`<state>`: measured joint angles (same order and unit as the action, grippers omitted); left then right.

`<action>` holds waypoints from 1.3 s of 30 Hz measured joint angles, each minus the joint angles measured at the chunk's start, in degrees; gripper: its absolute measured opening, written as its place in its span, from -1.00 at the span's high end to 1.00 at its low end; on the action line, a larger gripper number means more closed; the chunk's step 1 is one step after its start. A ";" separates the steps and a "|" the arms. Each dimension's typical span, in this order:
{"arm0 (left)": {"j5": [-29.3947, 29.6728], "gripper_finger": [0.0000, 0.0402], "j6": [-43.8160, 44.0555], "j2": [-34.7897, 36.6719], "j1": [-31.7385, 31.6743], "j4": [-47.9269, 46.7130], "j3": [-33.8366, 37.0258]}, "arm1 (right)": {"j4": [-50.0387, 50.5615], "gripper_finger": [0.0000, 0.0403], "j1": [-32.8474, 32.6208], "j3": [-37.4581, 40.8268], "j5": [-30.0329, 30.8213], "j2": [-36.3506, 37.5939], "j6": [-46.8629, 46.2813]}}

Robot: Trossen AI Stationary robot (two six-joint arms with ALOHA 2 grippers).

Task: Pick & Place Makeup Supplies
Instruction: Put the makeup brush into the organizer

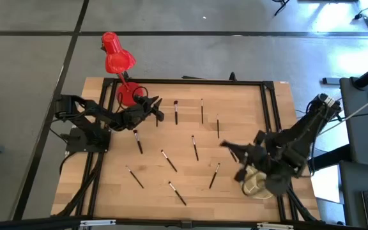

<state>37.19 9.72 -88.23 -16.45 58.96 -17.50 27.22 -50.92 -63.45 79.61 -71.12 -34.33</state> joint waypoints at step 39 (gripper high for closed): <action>-2.78 0.56 -0.44 0.04 0.28 -3.06 -1.87 | 25.33 0.77 -22.12 13.74 -19.20 1.48 -45.78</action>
<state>34.41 9.28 -88.18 -16.16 55.90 -19.38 52.55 -73.03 -49.71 60.41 -69.65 -80.11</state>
